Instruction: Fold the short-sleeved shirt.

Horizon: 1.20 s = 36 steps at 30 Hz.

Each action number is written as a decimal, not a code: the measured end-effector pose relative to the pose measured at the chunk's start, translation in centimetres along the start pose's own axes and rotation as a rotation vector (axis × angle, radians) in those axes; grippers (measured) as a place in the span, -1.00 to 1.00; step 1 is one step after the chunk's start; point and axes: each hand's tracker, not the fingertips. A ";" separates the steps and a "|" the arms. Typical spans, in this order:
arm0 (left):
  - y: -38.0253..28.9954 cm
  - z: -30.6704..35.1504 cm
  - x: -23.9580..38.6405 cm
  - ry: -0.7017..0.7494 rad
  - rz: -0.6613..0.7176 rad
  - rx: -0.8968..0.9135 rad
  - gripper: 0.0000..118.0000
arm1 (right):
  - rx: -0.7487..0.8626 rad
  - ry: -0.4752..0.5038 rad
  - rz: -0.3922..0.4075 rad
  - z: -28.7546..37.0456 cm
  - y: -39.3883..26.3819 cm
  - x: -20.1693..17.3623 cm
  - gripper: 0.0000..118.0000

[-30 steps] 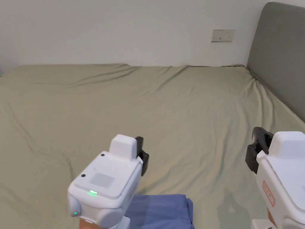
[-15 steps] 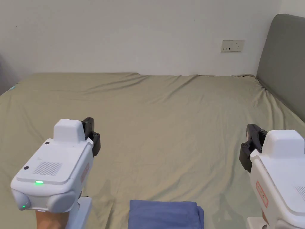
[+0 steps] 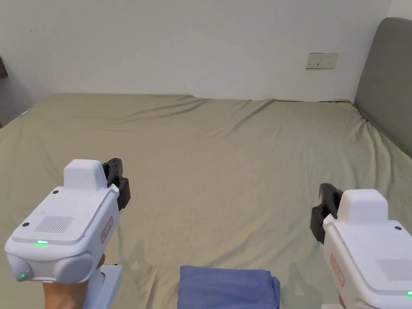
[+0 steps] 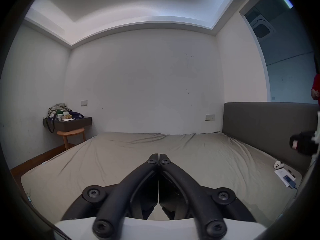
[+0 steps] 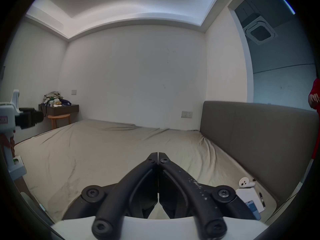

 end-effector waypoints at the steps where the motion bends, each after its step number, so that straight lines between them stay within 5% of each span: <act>1: -0.1 0.0 -0.1 0.003 0.001 0.001 -1.00 | -0.023 0.008 -0.003 -0.5 -0.9 -0.3 -0.96; 12: -0.9 0.4 -1.0 0.019 0.011 -0.030 -1.00 | -0.392 0.126 -0.014 -5.3 -14.4 -5.7 -0.96; 20: -2.7 0.0 -1.6 0.010 0.048 -0.095 -1.00 | -0.644 0.097 -0.008 -7.8 -22.9 -7.4 -0.96; 22: -3.6 -0.4 -1.7 -0.002 0.073 -0.145 -1.00 | -0.495 0.093 0.006 -6.8 -23.0 -7.3 -0.97; 26: -5.9 -1.2 -1.7 -0.083 0.197 -0.284 -0.97 | -0.546 0.096 0.029 -7.1 -22.8 -7.4 -0.97; 29: -8.3 -2.3 -1.5 -0.189 0.336 -0.435 -0.55 | -0.553 0.095 0.008 -7.1 -22.7 -7.2 -0.97; 33: -12.6 -4.5 -0.6 -0.313 0.467 -0.687 0.77 | -0.551 0.097 -0.015 -7.0 -22.8 -7.0 -0.97; 36: -15.9 -5.9 0.7 -0.341 0.508 -0.805 0.93 | -0.546 0.104 -0.001 -7.0 -22.8 -7.0 -0.97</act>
